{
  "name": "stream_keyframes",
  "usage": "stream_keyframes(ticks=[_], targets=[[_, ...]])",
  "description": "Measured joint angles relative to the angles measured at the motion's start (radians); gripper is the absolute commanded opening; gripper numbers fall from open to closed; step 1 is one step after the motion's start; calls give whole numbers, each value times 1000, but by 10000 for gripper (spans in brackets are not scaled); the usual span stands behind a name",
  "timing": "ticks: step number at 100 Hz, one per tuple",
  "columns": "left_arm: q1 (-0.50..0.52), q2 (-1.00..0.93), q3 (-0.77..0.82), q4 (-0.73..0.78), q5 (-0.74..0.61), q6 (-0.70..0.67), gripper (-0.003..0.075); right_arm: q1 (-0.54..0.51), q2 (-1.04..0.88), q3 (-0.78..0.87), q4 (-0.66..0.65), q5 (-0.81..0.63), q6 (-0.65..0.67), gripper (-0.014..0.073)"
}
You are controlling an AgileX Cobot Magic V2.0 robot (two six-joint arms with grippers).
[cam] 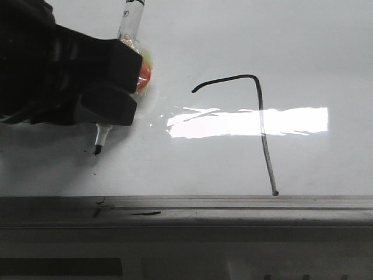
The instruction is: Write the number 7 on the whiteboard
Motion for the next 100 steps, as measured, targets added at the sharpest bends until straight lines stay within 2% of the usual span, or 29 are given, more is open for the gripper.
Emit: stream_keyframes(ticks=[10, 20, 25, 30, 45, 52, 62, 67, 87, 94, 100], targets=[[-2, 1, -2, 0, -5, 0, 84, 0, 0, 0, 0, 0, 0, -64], [-2, 1, -2, -2, -10, -2, 249, 0, 0, 0, 0, 0, 0, -64], [-4, 1, -2, -2, -4, -2, 307, 0, 0, 0, 0, 0, 0, -64], [-4, 1, -2, -2, 4, -2, 337, 0, 0, 0, 0, 0, 0, -64], [-7, 2, -2, -3, 9, -4, 353, 0, 0, 0, 0, 0, 0, -64], [-7, 2, -6, -3, 9, -4, 419, 0, 0, 0, 0, 0, 1, -64], [-9, 0, -23, -6, 14, -4, 559, 0, 0, 0, 0, 0, 1, -64], [-9, -9, -35, -6, 8, -1, 600, 0, 0, 0, 0, 0, 1, -63], [8, -124, -46, -6, -14, 3, 589, 0, -14, 0, -14, 27, 1, -62], [9, -205, -36, -6, -16, 3, 529, 0, -37, 0, -31, 63, 1, -59], [9, -280, -18, -6, -16, 5, 431, 0, -68, 6, -57, 93, 1, -43]])
